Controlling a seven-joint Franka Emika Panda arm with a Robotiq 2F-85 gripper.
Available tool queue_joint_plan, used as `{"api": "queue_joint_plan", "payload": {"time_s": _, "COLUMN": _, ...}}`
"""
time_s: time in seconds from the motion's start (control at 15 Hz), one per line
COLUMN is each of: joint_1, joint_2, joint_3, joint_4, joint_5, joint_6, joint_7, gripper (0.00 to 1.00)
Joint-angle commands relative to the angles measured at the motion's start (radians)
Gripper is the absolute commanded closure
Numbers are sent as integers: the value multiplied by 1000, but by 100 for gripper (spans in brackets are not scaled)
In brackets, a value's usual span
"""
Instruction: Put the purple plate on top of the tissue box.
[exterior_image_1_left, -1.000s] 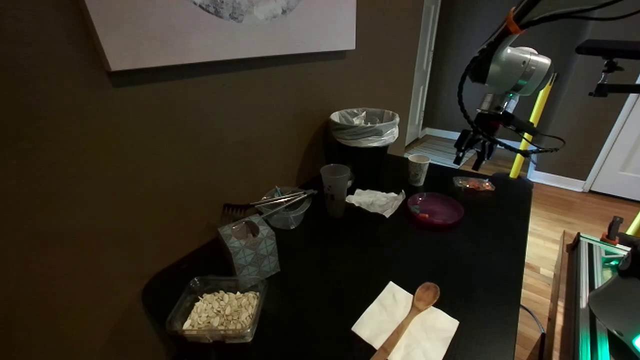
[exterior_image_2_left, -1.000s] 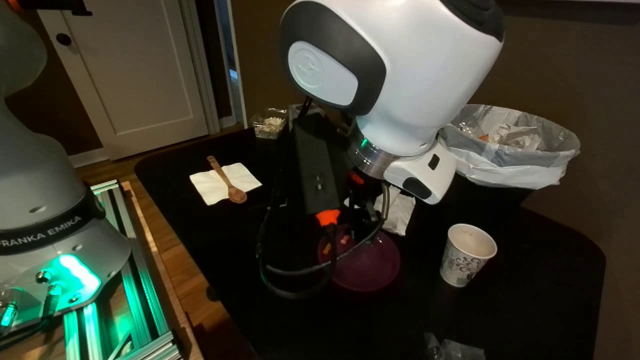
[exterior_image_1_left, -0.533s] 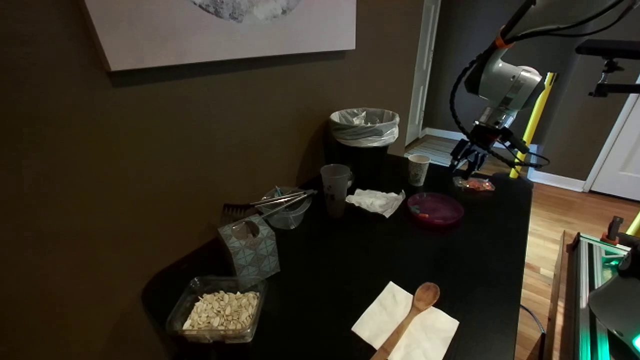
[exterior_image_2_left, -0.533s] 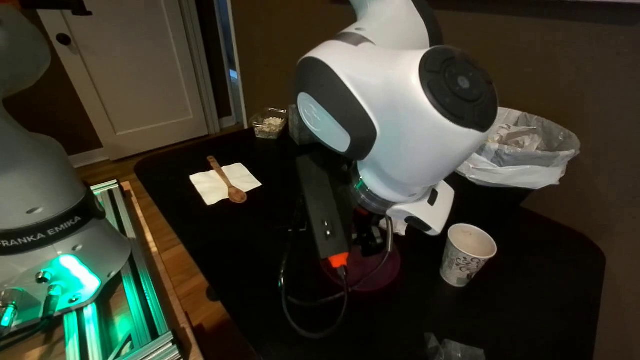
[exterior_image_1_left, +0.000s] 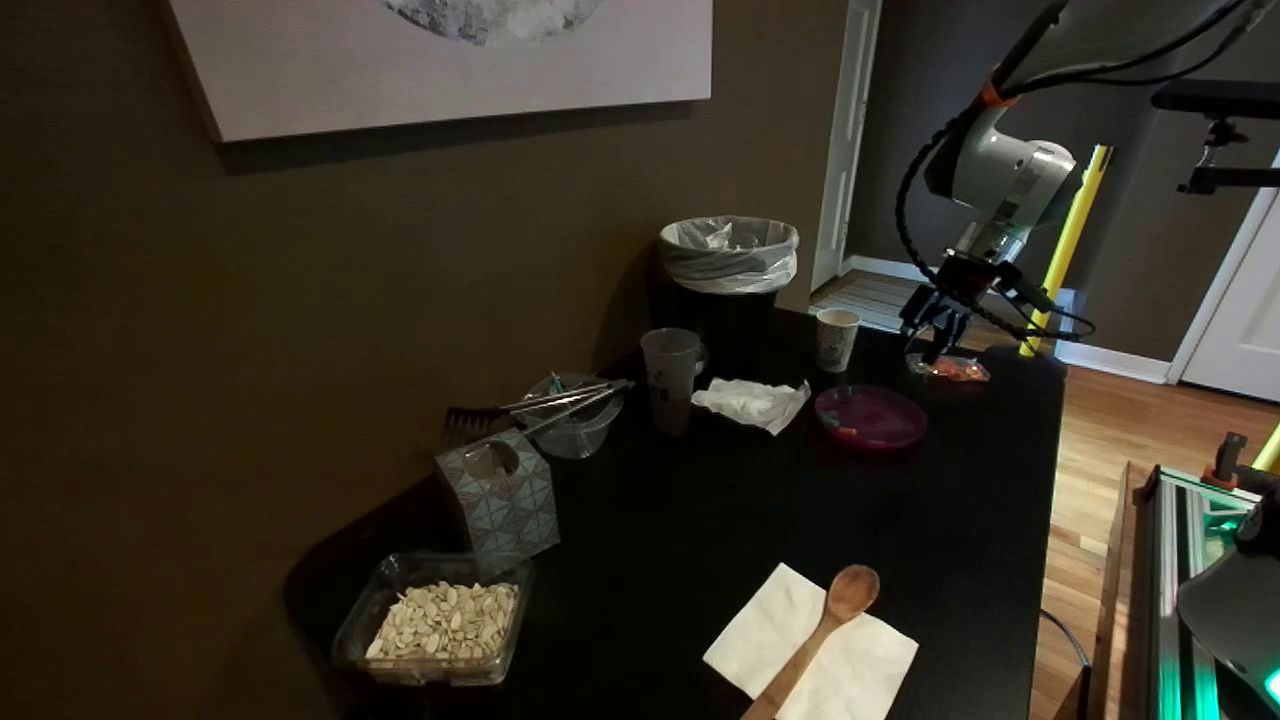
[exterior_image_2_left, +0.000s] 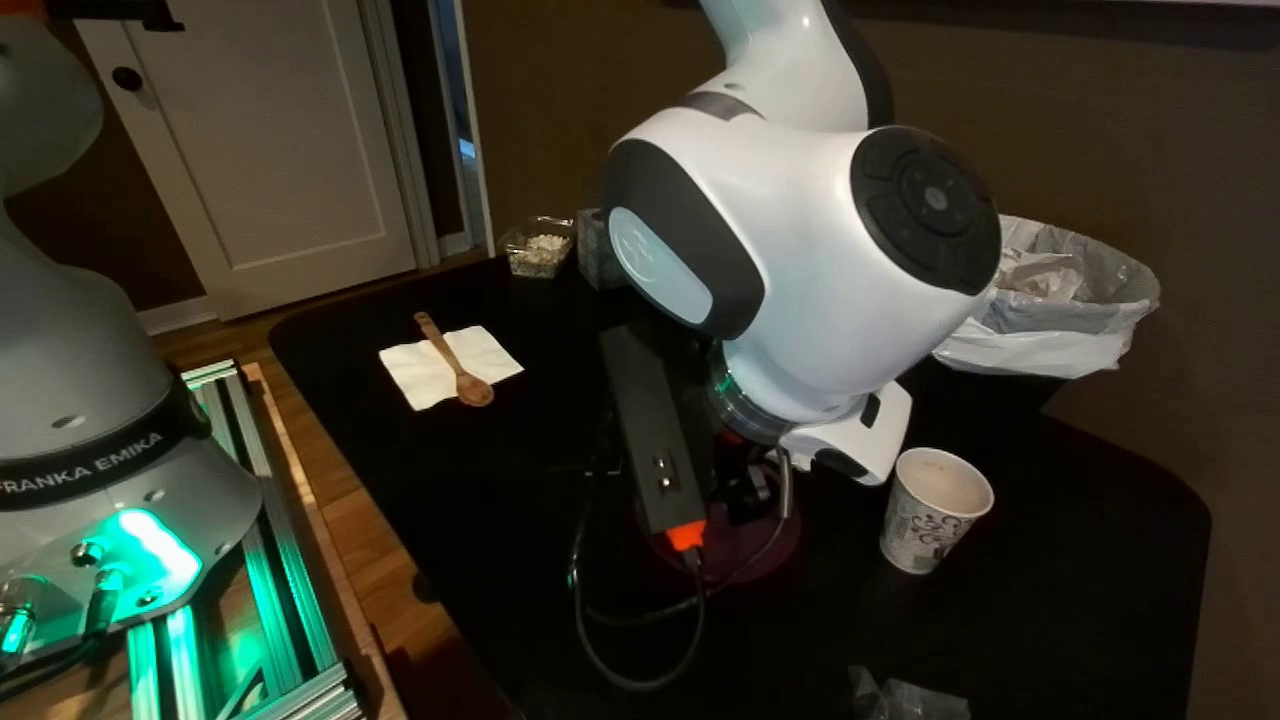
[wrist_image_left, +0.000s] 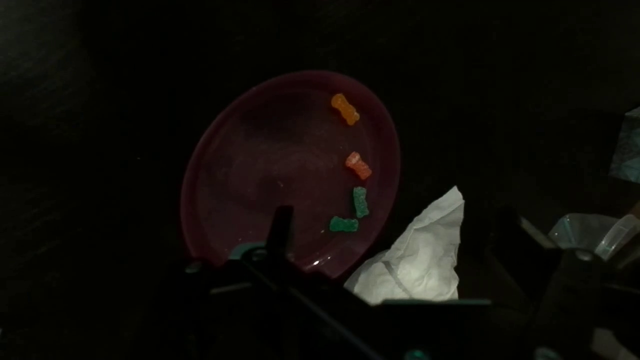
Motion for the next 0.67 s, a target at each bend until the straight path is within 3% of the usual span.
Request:
{"api": "queue_joint_plan", "payload": {"time_s": 0.0, "joint_1": -9, "joint_2": -2, "joint_3": 9, "joint_4": 0, "joint_5": -5, "joint_6": 0, "joint_7": 4, "gripper": 0}}
{"api": "queue_joint_plan", "payload": {"time_s": 0.6, "joint_1": -14, "joint_2": 15, "joint_3": 10, "joint_4": 13, "joint_5": -3, "joint_6": -2, "joint_7": -5, "gripper": 0}}
